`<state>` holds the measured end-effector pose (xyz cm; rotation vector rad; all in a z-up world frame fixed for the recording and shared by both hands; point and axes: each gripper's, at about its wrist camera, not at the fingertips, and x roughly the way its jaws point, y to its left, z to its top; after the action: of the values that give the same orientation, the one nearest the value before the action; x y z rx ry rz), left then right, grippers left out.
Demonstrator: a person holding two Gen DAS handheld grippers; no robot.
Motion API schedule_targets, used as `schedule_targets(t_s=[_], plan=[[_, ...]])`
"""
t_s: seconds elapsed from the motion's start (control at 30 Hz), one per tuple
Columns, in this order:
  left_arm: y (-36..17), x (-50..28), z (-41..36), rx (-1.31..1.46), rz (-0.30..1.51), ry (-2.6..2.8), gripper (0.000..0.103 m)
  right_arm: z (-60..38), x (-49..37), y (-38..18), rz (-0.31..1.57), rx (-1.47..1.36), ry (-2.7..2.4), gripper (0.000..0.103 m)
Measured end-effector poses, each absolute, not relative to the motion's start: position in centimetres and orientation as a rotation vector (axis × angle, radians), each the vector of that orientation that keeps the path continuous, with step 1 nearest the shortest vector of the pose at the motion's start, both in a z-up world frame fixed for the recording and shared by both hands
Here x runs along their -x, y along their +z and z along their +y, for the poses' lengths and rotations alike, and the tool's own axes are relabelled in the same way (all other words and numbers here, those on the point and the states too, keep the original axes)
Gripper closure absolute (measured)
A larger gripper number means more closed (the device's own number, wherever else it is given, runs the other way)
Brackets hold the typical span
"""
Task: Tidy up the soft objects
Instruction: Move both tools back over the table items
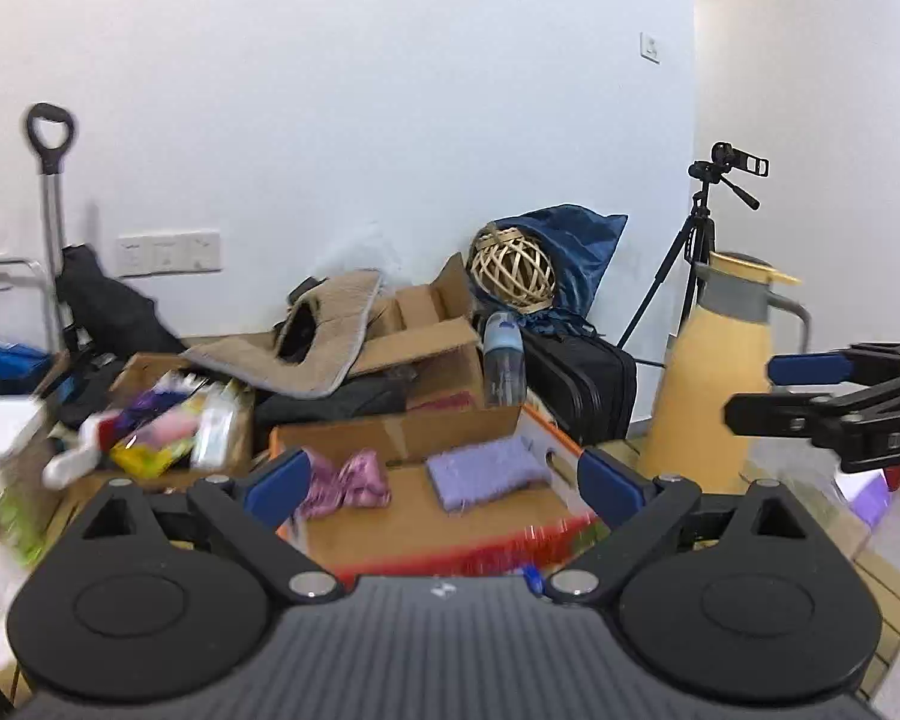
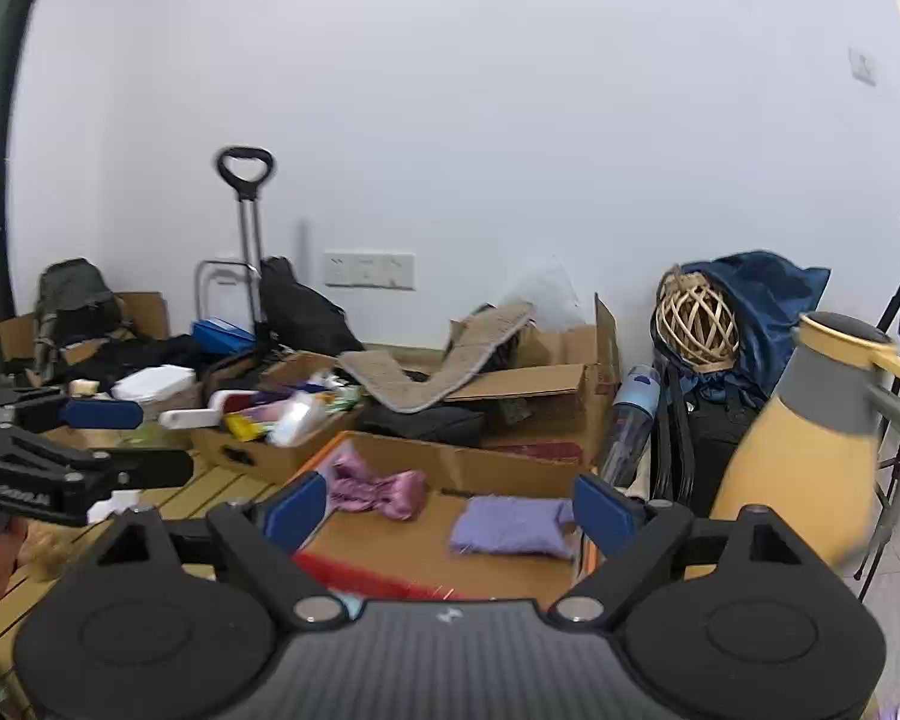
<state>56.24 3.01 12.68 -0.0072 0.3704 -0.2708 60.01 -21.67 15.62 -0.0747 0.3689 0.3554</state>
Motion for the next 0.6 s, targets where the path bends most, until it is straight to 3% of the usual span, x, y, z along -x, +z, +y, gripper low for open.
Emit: schedule_targets(t_s=[0.07, 0.33, 0.6], plan=[[11.8, -52.7, 3.5, 0.014, 0.368, -0.266, 0.004, -21.5, -56.2, 14.9, 0.350, 0.070, 0.366, 0.006], [5.1, -38.1, 5.4, 0.077, 0.327, -0.214, 0.000, -20.0, -42.0, 8.3, 0.299, 0.073, 0.349, 0.004], [0.3, -31.8, 6.5, 0.098, 0.378, -0.196, 0.000, -20.1, -36.0, 1.8, 0.392, 0.027, 0.310, 0.004]])
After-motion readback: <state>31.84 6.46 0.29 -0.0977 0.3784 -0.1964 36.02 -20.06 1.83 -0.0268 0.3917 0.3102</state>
